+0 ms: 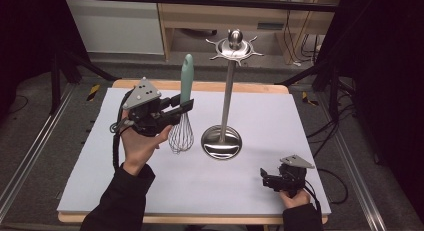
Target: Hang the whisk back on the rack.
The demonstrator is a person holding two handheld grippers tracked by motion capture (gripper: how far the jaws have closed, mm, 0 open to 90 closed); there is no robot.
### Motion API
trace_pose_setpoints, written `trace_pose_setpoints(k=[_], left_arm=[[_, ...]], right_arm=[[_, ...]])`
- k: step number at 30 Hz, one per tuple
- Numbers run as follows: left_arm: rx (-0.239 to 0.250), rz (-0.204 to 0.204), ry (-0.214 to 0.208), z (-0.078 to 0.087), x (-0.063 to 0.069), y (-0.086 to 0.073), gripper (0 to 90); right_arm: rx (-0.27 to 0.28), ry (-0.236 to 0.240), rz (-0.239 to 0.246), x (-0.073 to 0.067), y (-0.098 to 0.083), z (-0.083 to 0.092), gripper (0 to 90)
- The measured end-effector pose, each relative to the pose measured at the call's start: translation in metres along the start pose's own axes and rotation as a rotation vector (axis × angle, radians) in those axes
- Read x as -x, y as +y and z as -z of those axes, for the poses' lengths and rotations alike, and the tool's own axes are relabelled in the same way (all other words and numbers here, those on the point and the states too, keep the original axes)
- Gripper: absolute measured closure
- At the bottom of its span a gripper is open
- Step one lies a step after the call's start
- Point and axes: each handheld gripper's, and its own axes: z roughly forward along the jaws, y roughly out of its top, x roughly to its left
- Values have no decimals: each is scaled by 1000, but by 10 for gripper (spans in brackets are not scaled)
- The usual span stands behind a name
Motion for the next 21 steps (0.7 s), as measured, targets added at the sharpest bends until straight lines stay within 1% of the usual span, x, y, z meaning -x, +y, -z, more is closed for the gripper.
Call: trace_pose_setpoints(k=[1,3,5,8,9,10,14,21], left_arm=[[3,1,-3,-2,1,1,686],[4,1,-6,-3,1,2,686],[0,0,-13,-7,2,4,686],[-10,-6,-15,-12,3,4,686],[-13,-2,-18,-16,3,4,686],[-17,-7,-17,-17,2,4,686],[-22,-4,-21,-23,2,4,686],[-38,-5,-21,-32,3,6,686]], right_arm=[[5,2,3,1,0,0,39],[7,-4,-8,1,0,1,39],[5,-5,-10,2,0,1,39],[1,-2,-3,2,0,1,40],[2,6,3,1,-1,0,40],[1,10,4,1,0,0,40],[3,17,10,1,0,0,40],[8,13,4,1,0,1,39]])
